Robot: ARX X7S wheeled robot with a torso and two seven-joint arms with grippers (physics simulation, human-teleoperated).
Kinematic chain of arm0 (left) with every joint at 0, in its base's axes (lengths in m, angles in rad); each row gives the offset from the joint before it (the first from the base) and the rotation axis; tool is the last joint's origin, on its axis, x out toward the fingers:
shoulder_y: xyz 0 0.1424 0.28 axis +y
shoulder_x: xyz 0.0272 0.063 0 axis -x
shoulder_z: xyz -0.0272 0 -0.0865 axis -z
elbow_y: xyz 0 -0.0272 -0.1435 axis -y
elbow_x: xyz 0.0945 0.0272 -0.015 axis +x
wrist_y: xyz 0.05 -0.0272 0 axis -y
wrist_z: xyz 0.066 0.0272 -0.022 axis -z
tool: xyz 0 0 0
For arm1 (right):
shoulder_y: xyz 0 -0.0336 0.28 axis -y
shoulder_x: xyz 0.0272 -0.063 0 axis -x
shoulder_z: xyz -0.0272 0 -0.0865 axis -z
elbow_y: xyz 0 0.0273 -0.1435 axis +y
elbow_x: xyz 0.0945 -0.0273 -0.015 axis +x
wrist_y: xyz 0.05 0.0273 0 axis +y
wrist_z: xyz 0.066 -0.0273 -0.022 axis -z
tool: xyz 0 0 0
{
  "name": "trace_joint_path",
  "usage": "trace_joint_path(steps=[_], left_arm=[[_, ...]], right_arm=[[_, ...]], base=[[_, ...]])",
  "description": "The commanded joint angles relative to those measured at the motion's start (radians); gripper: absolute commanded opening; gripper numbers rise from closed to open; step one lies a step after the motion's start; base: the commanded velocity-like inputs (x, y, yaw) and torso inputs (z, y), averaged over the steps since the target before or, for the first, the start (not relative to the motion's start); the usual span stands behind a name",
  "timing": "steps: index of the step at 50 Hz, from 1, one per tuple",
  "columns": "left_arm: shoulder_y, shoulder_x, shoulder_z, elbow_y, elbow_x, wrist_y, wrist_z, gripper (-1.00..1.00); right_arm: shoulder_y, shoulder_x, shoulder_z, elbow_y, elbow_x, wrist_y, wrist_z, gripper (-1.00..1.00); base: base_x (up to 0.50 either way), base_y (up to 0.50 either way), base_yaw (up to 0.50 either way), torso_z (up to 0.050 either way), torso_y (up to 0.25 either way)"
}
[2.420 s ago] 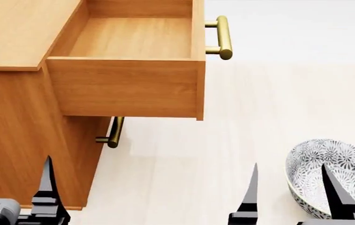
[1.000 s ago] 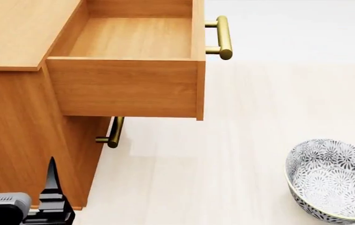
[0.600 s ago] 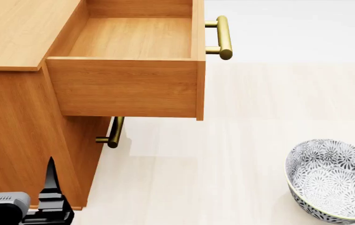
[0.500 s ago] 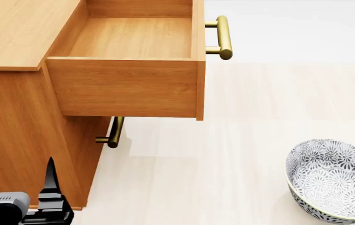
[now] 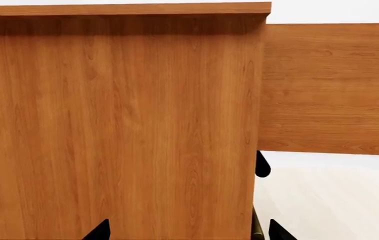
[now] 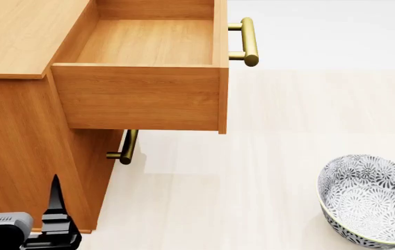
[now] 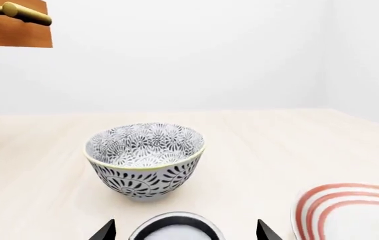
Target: Put the ketchup in the top drawer of the cabinet.
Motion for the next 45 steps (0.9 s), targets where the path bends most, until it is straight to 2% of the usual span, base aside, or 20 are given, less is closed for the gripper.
trace_joint_path(steps=[1, 26, 27, 39, 45], left_arm=[[-0.001, -0.003, 0.002, 0.0, -0.006, 0.0, -0.009, 1.0], [-0.005, -0.011, 0.009, -0.012, -0.018, 0.008, -0.018, 1.0], [-0.006, -0.011, 0.009, -0.012, -0.019, 0.008, -0.018, 1.0], [-0.005, -0.015, 0.012, -0.013, -0.025, 0.009, -0.023, 1.0], [-0.007, -0.017, 0.013, -0.017, -0.029, 0.01, -0.025, 1.0]], right_arm=[[0.007, -0.003, -0.013, 0.023, -0.012, 0.008, 0.007, 1.0], [0.027, 0.028, -0.058, 0.073, -0.051, 0.111, 0.048, 1.0], [0.029, 0.027, -0.055, 0.071, -0.046, 0.115, 0.053, -1.0], [0.022, 0.026, -0.051, 0.044, -0.036, 0.114, 0.055, -1.0], [0.014, 0.024, -0.014, -0.042, 0.012, 0.14, 0.09, -1.0]], base=[[0.0, 0.0, 0.0, 0.0, 0.0], [0.0, 0.0, 0.0, 0.0, 0.0], [0.0, 0.0, 0.0, 0.0, 0.0], [0.0, 0.0, 0.0, 0.0, 0.0], [0.0, 0.0, 0.0, 0.0, 0.0]])
